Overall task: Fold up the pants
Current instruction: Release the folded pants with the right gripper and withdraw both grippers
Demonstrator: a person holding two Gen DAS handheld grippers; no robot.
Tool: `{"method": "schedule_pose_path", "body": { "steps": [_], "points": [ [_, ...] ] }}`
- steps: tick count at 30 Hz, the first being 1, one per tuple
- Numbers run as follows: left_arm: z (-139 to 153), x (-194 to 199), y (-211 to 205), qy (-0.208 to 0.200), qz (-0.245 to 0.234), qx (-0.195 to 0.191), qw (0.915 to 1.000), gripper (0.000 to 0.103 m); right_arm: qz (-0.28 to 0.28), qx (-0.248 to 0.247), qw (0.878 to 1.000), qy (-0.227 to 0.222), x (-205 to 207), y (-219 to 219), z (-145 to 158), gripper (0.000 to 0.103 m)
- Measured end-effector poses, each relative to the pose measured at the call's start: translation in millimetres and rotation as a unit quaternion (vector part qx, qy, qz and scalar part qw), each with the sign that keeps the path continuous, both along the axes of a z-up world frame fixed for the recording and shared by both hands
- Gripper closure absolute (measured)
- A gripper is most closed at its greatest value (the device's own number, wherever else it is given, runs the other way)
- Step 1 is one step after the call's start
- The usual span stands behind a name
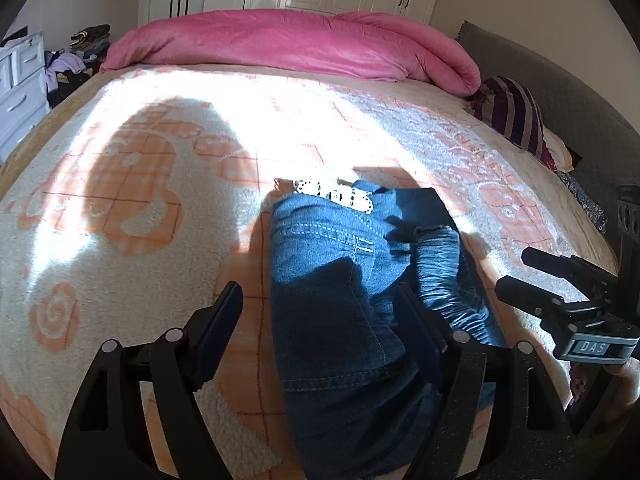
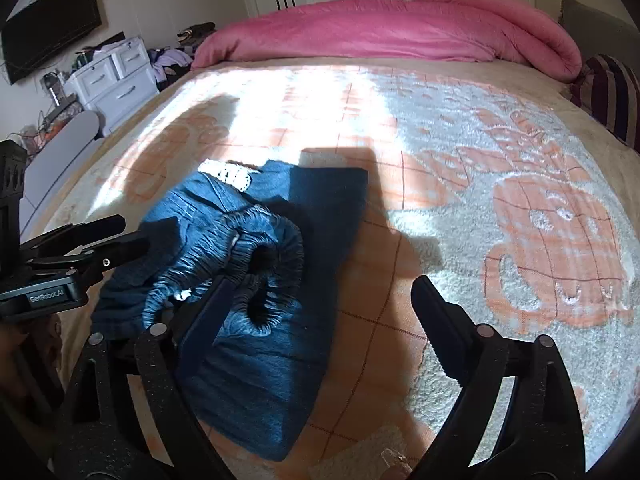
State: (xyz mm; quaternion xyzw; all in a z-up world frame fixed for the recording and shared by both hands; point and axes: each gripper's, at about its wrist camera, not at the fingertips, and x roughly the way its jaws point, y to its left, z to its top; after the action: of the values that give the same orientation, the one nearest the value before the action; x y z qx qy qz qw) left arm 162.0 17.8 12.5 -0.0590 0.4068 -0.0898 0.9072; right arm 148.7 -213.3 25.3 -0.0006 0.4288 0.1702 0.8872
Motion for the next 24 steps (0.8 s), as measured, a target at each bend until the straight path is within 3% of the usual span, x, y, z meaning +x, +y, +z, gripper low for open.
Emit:
{"method": "schedule_pose_path", "body": {
  "steps": [4, 6, 17, 24],
  "points": [
    [11, -6, 2, -0.009, 0.008, 0.009, 0.9999, 0.018, -0.007, 0.005, 1.0, -0.028, -9, -3, 15, 0.009],
    [18, -13, 4, -0.016, 0.015, 0.012, 0.9997, 0.005, -0.009, 0.005, 0.999, -0.041, -13, -4, 22, 0.009],
    [62, -76, 3, -0.069, 0.017, 0.025, 0.9972, 0.004, -0.019, 0.015, 0.993, -0.116, -71, -18, 65, 0.009],
    [57, -120, 6, -0.075, 0.025, 0.027, 0.9965, 0.004, -0.019, 0.013, 0.992, -0.126, -112, -28, 67, 0.009]
  ]
}}
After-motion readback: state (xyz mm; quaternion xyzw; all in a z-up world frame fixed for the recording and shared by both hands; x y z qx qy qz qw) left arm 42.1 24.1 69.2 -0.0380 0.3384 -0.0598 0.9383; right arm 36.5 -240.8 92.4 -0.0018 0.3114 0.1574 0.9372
